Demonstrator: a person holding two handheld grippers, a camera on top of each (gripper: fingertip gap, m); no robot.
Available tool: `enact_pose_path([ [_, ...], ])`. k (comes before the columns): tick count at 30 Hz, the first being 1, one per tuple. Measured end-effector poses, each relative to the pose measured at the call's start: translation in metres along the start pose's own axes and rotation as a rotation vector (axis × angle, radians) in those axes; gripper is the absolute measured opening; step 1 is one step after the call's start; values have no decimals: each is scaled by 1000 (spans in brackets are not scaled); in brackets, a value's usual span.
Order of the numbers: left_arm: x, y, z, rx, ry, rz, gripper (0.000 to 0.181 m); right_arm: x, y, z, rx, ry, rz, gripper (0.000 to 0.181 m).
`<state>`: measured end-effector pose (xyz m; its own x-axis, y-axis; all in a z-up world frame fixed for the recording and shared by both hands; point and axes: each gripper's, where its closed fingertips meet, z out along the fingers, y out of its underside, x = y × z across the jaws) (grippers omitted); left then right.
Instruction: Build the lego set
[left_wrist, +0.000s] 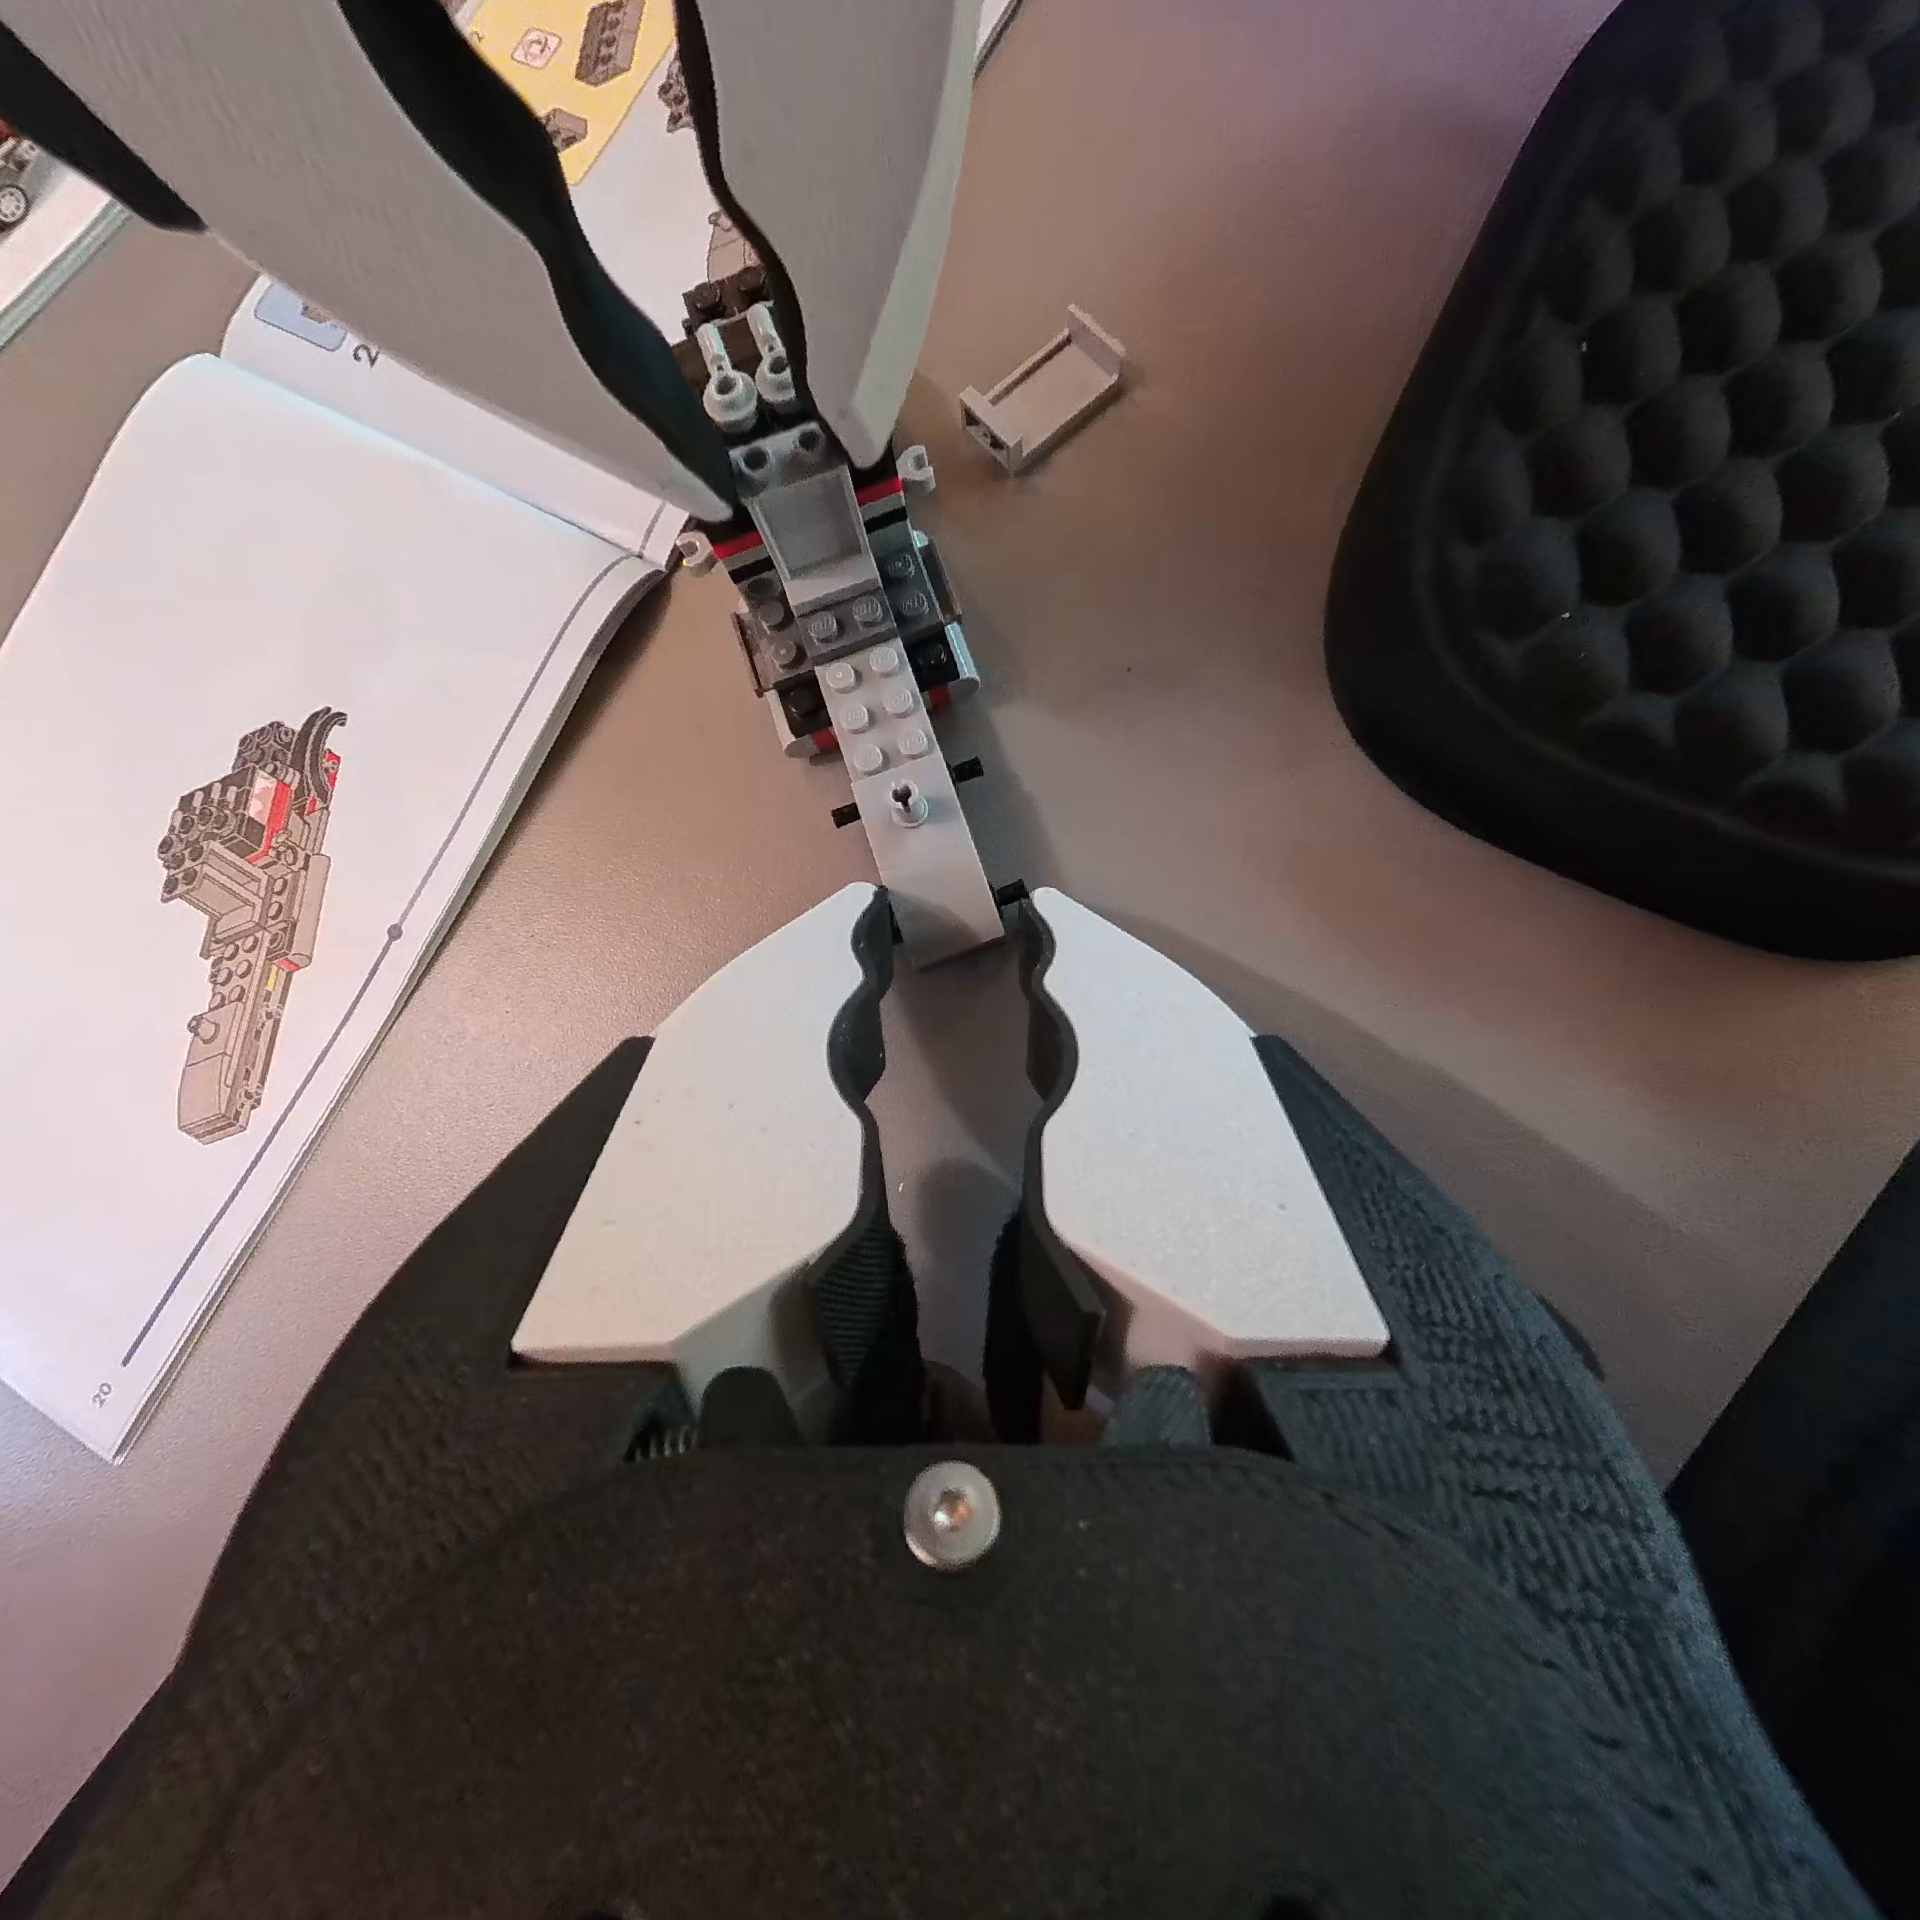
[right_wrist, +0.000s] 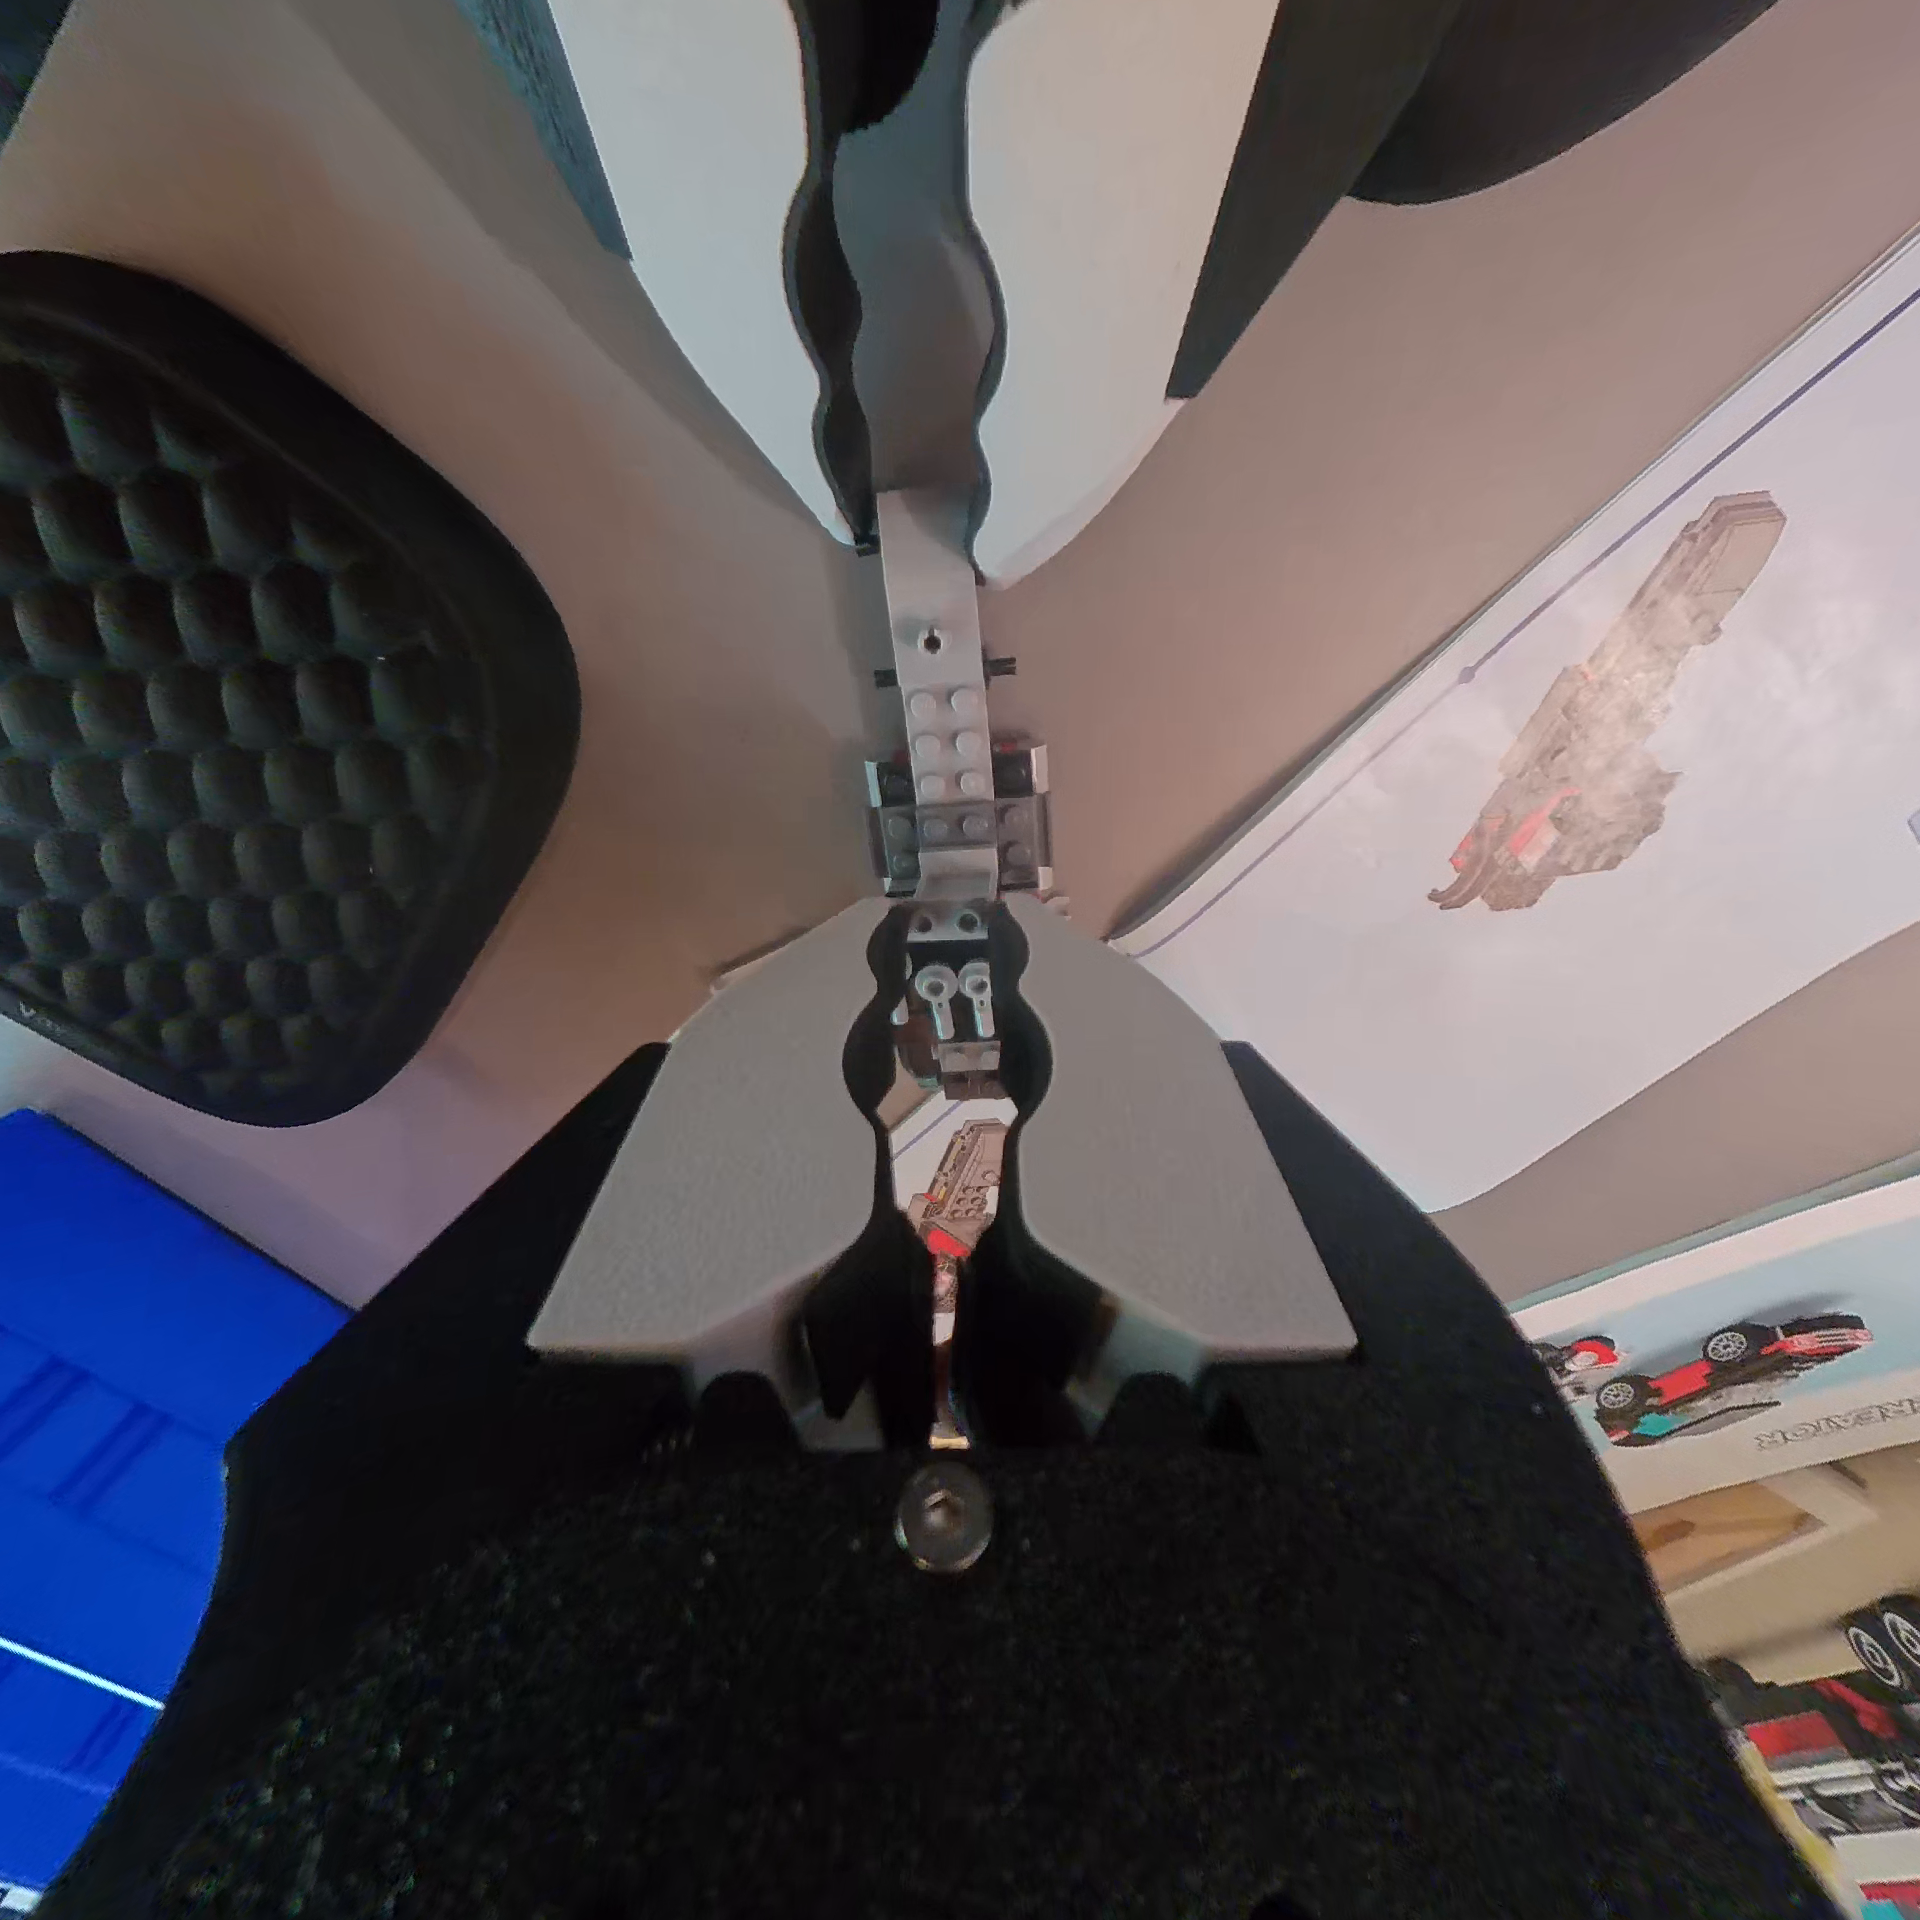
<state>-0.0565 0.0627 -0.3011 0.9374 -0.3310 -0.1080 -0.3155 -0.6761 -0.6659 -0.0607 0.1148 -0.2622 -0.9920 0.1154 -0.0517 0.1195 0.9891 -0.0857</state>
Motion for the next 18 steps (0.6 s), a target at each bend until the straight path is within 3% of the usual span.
enact_pose_path([
  [18, -1, 1, 0, -1, 6, -4, 23, 0, 0, 0, 55, -3, 19, 16],
])
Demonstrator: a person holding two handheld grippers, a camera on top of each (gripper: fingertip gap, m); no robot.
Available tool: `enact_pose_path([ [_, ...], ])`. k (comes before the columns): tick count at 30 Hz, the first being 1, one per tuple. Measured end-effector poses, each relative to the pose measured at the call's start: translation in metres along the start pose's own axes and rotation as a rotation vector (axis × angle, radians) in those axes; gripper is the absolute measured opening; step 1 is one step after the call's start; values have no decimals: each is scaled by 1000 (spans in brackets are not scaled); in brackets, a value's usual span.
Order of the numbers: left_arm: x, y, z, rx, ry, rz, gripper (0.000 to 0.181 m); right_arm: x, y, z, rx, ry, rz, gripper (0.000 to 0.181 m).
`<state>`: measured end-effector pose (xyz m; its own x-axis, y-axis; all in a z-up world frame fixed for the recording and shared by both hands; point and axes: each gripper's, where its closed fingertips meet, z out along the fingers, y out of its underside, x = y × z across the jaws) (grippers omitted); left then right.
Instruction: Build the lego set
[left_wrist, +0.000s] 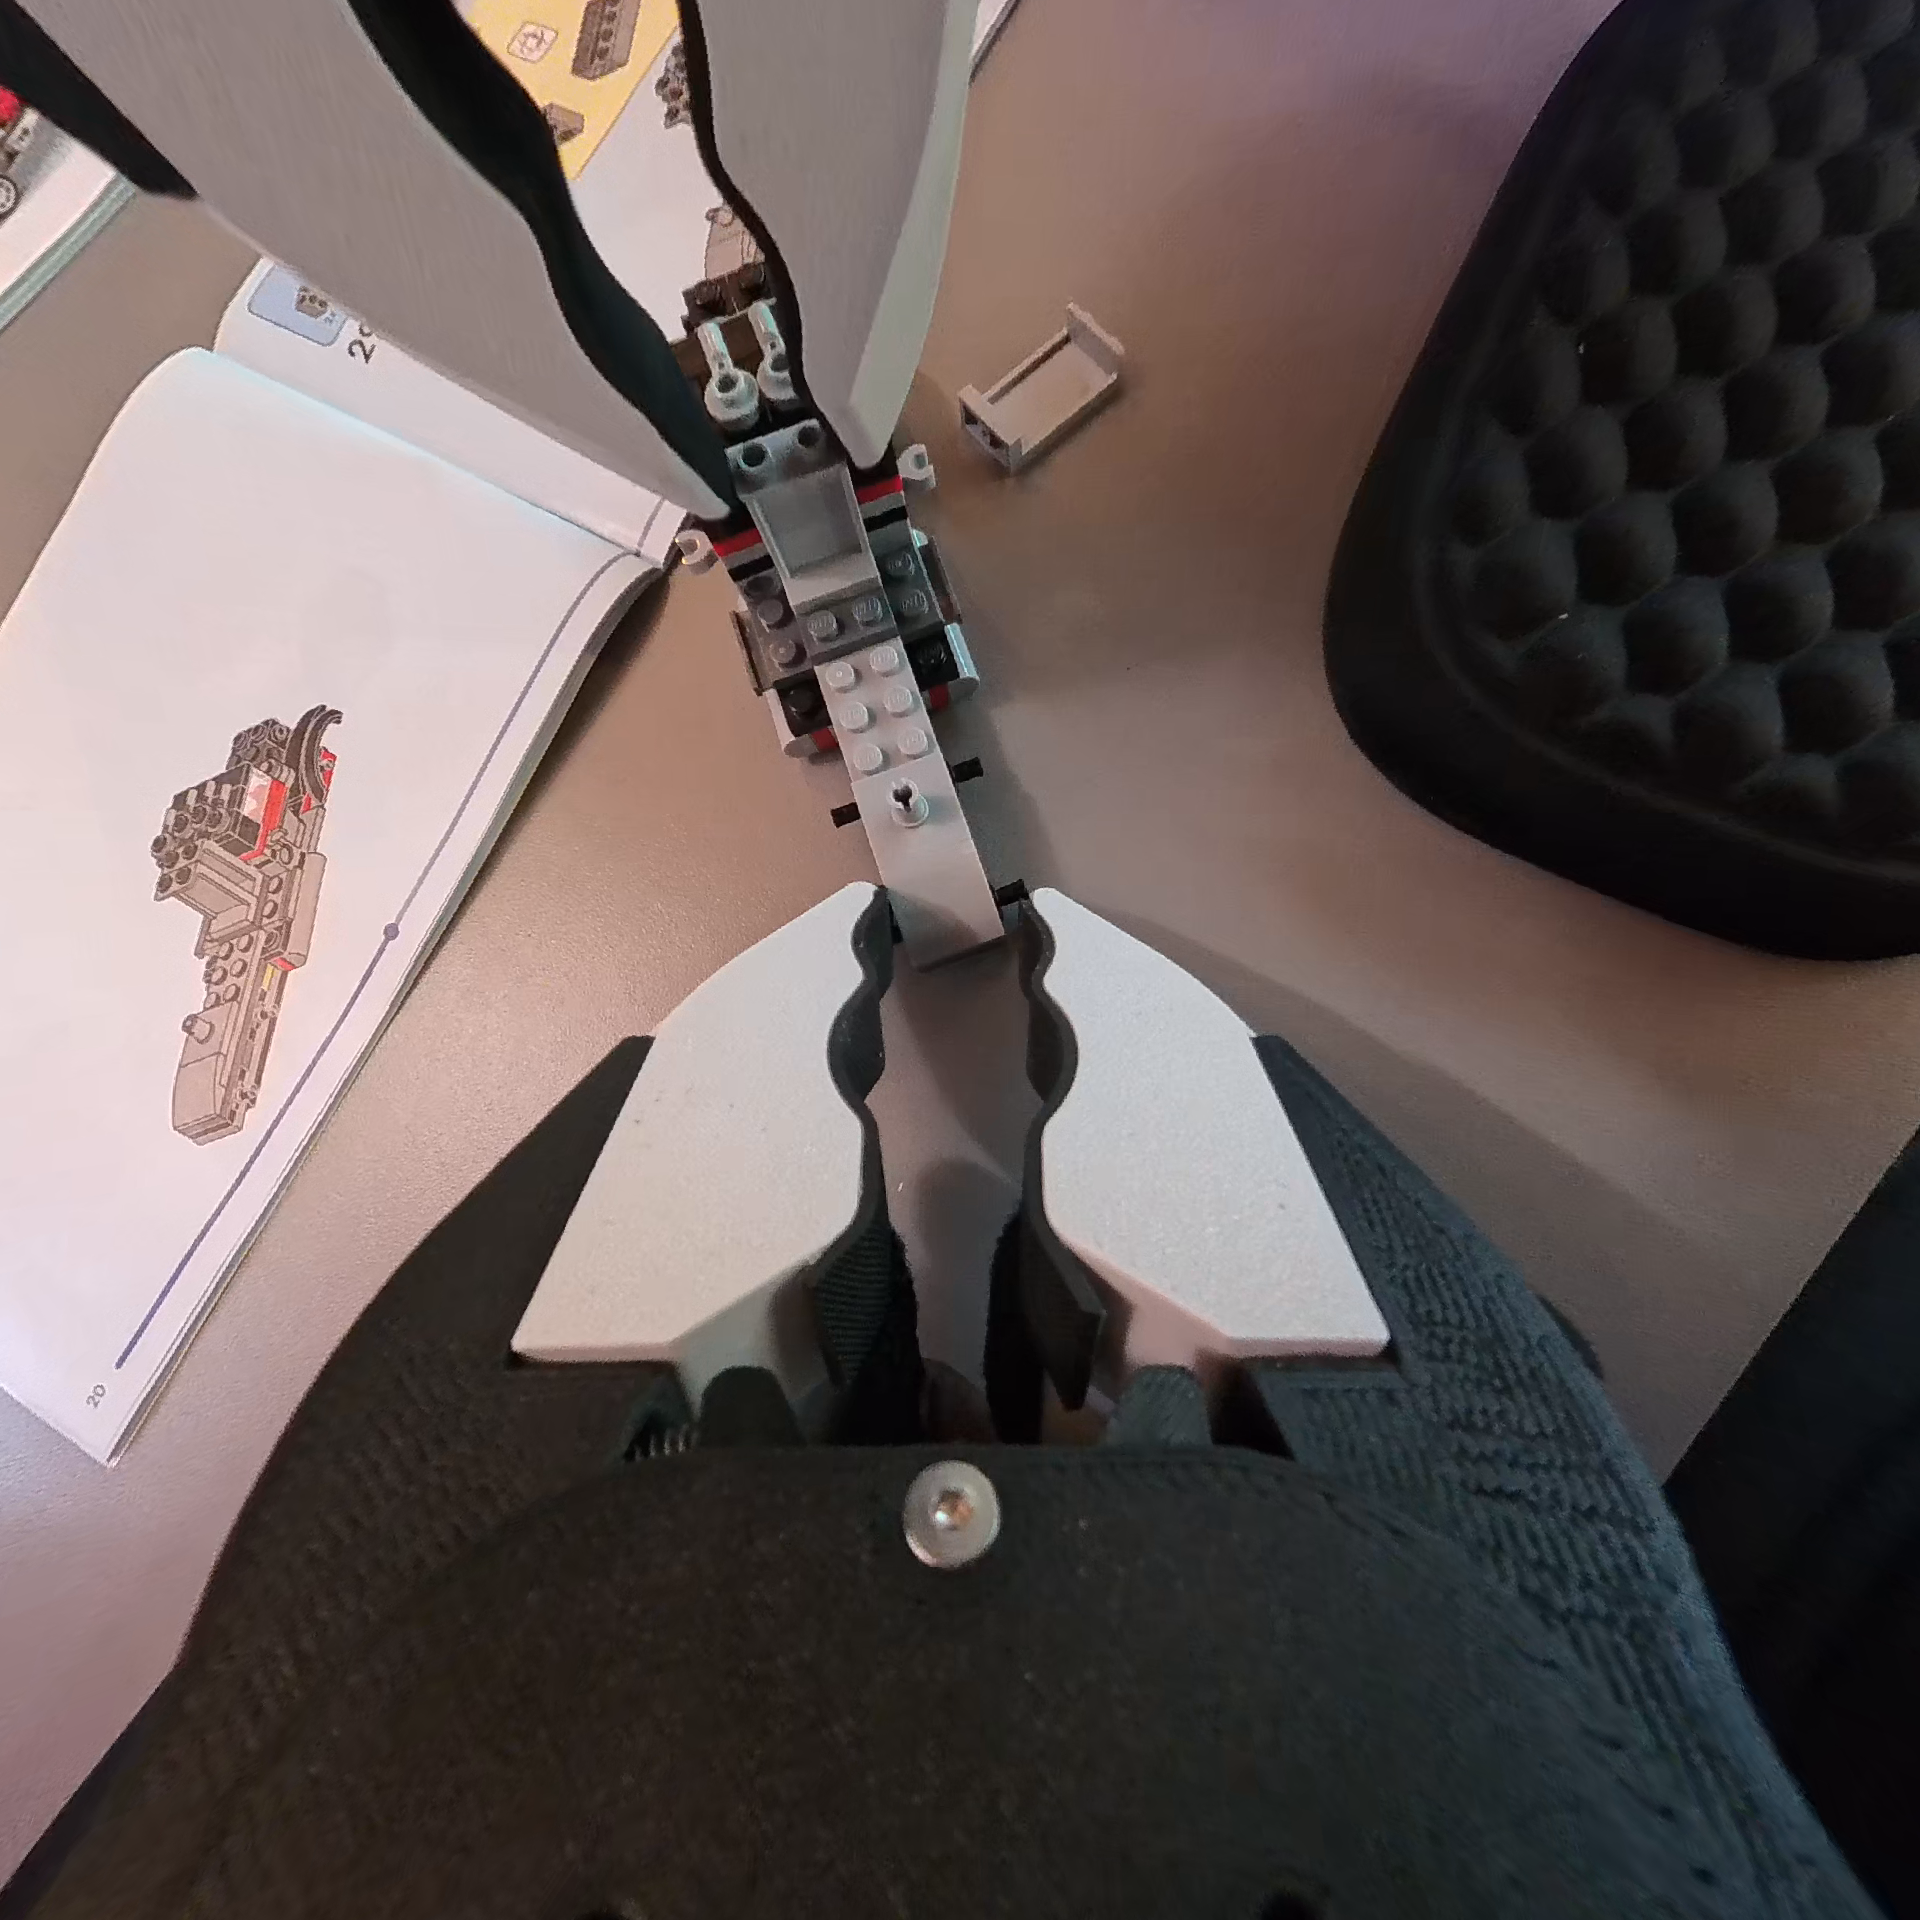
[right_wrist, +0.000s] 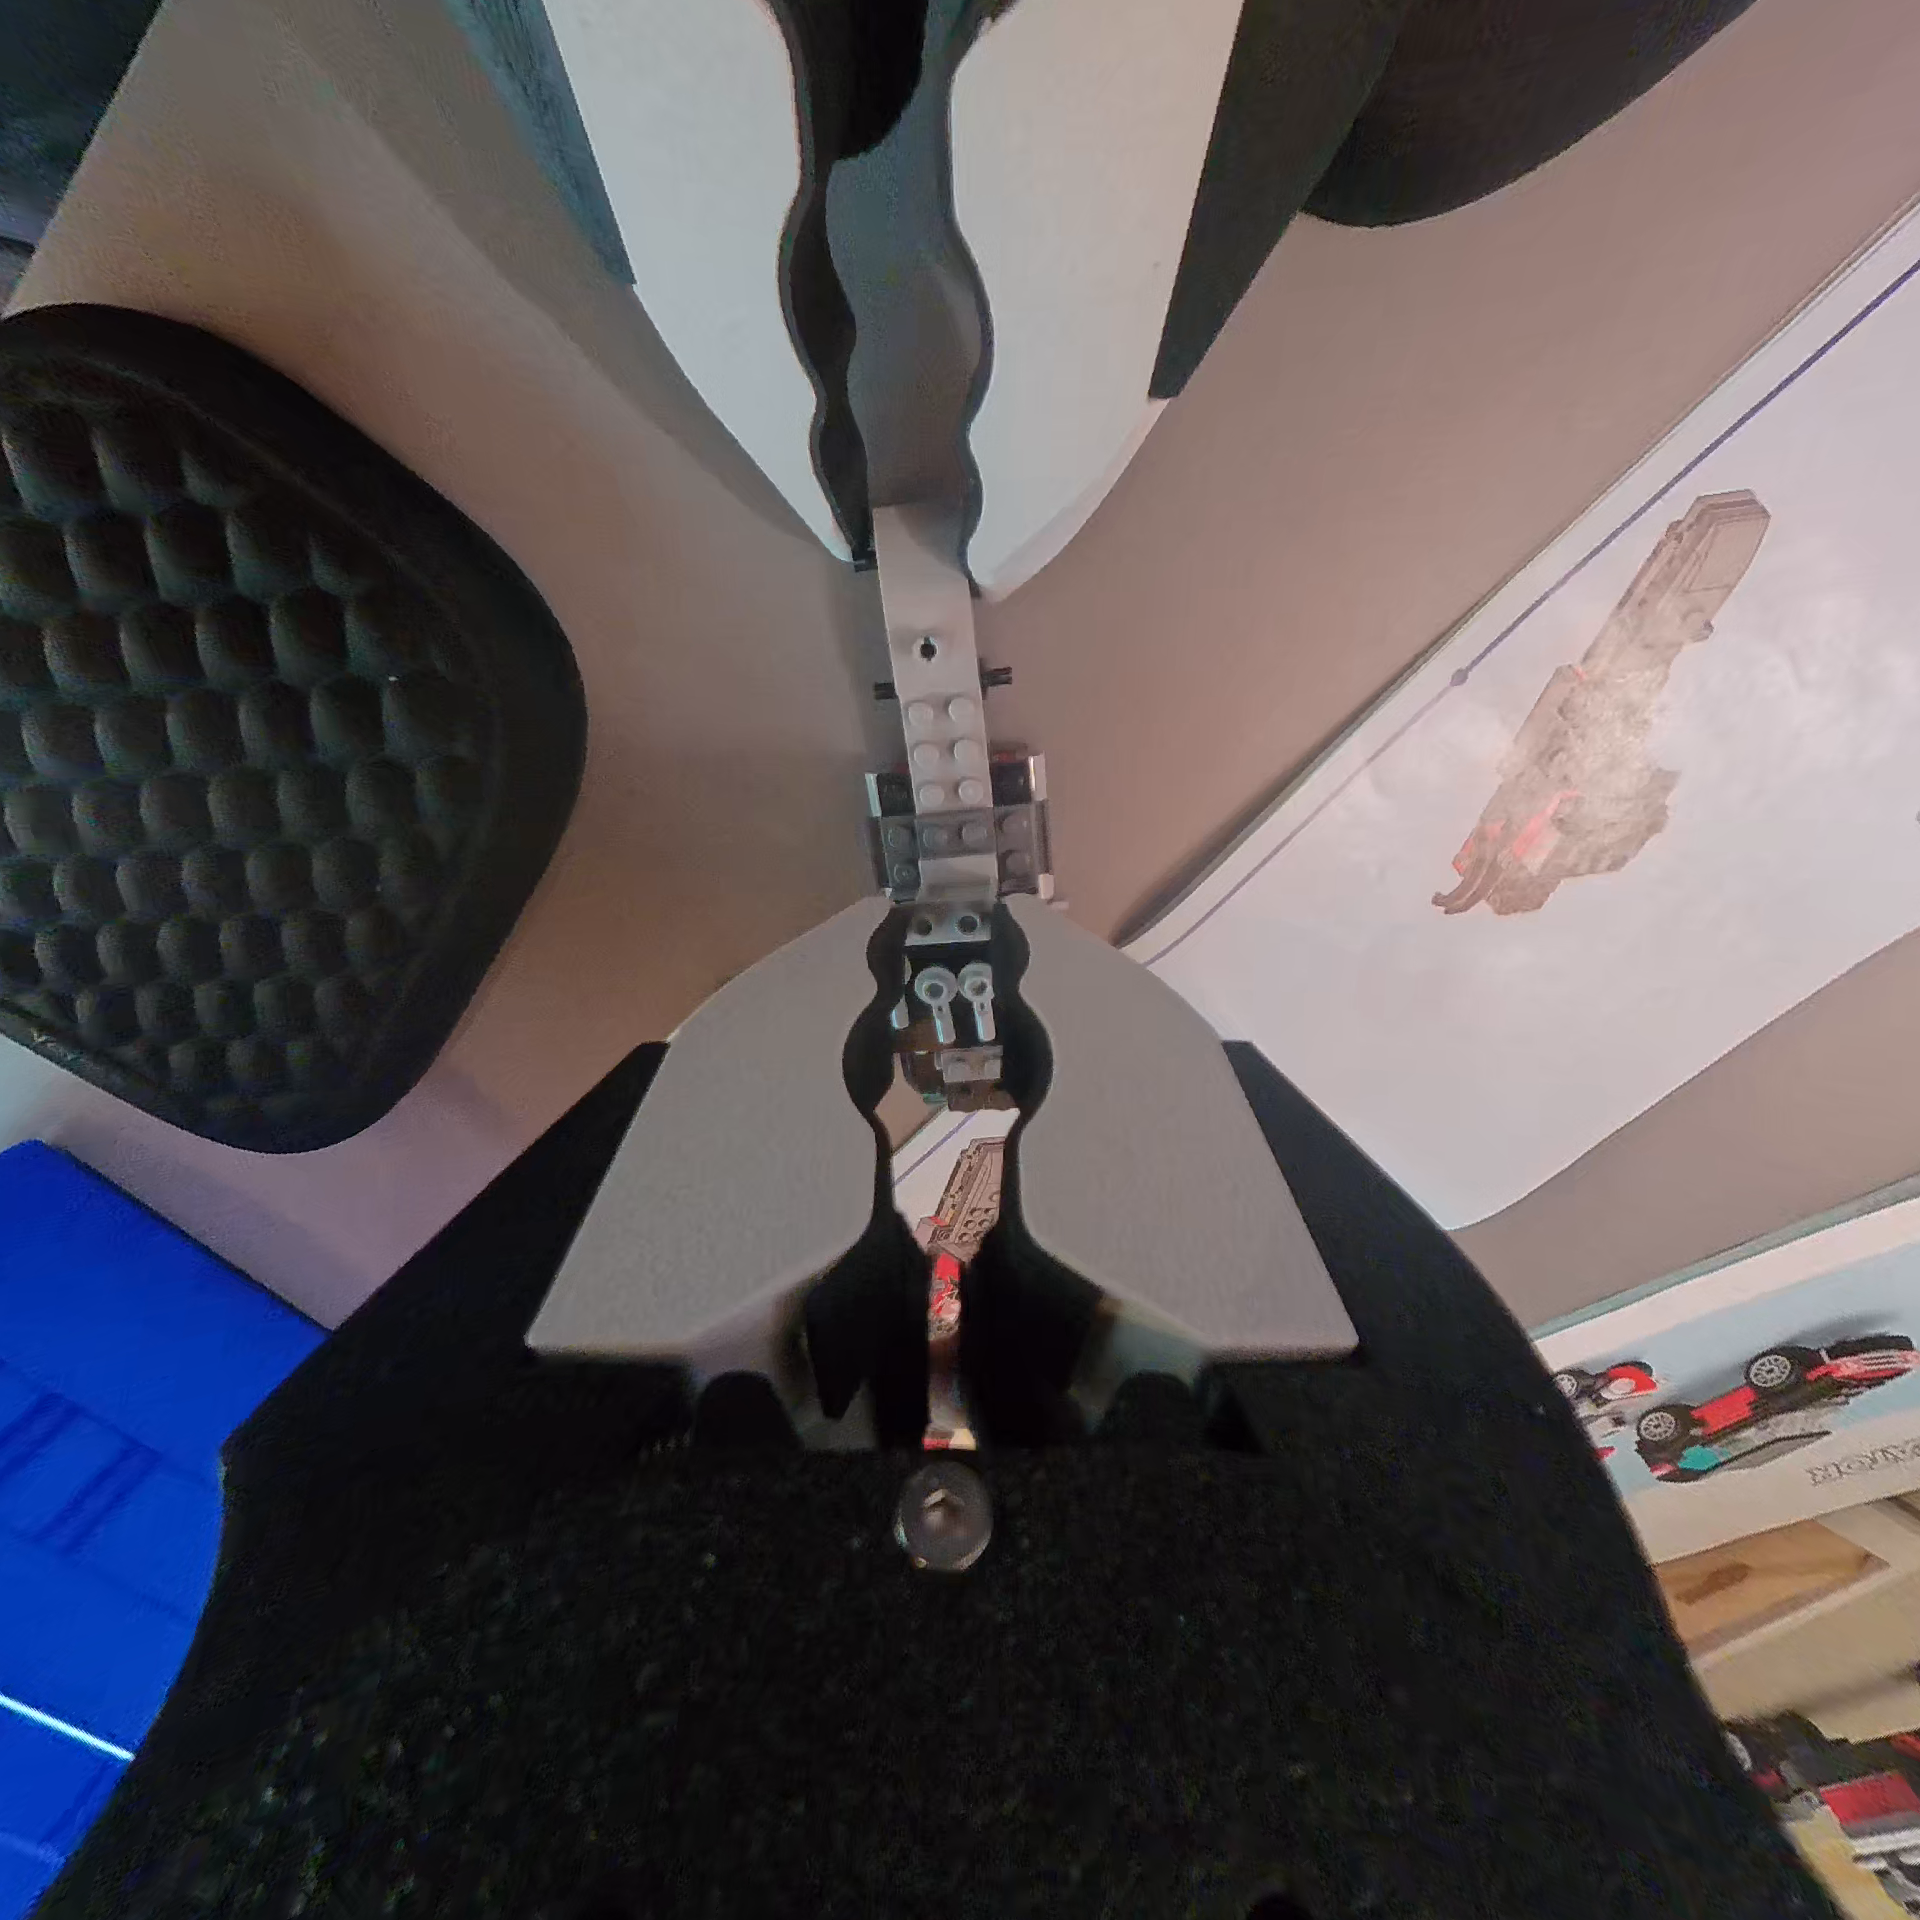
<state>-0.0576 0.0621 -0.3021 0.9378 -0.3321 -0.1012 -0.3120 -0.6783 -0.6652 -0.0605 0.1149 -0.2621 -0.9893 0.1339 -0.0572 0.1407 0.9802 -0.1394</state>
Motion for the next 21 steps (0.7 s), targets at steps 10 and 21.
enact_pose_path([
  [10, 0, 0, -1, -2, -10, 17, 25, -14, 18, -40, 120, 233, 349, 45],
  [21, -4, -19, -22, 203, 58, -94, 47, -51, 49, 32, 266, 387, 984, 34],
])
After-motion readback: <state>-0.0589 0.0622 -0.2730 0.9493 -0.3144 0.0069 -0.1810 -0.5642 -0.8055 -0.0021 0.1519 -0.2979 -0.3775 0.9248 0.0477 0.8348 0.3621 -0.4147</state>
